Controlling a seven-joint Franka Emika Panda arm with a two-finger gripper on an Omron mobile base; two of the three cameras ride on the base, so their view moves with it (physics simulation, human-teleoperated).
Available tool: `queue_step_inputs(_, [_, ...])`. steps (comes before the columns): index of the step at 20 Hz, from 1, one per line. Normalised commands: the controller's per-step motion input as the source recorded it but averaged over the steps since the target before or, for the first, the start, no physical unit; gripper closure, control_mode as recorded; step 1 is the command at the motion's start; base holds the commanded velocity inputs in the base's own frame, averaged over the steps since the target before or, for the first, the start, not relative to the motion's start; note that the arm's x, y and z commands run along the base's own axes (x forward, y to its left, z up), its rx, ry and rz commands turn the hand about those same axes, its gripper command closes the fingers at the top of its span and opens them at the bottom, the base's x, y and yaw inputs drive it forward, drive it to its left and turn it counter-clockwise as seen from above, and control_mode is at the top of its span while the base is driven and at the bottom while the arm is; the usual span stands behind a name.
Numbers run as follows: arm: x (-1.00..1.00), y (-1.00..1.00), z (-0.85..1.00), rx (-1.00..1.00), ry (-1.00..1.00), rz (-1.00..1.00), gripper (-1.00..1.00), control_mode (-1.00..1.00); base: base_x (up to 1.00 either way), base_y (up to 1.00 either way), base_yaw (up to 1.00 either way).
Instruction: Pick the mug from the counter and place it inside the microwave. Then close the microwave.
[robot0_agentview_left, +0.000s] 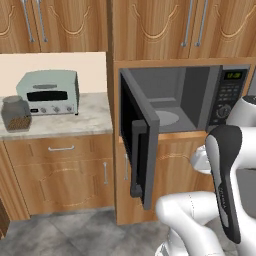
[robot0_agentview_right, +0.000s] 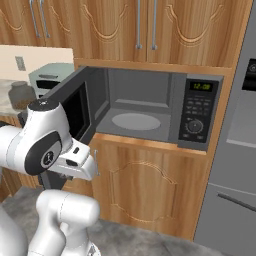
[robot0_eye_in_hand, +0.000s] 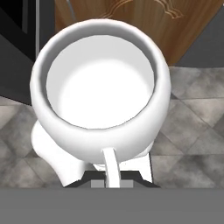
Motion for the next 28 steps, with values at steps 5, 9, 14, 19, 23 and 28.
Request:
queue_step_inputs(5, [0.00, 0.00, 0.00, 0.00, 0.00, 0.00, 1.00, -1.00, 0.00, 0.00, 0.00])
queue_step_inputs(9, [0.08, -0.07, 0.00, 0.00, 0.00, 0.00, 1.00, -1.00, 0.00, 0.00, 0.00])
queue_step_inputs(14, [0.26, -0.14, 0.01, 0.00, 0.00, 0.09, 1.00, -1.00, 0.00, 0.00, 0.00])
queue_step_inputs(19, [0.22, 0.00, 0.33, -0.02, 0.00, 0.03, 1.00, -1.00, 0.00, 0.00, 0.00])
queue_step_inputs(23, [0.66, 0.00, 0.38, 0.00, 0.00, 0.00, 1.00, -1.00, 0.00, 0.00, 0.00])
queue_step_inputs(28, [0.94, -0.02, 0.17, 0.00, -0.03, 0.00, 1.00, -1.00, 0.00, 0.00, 0.00])
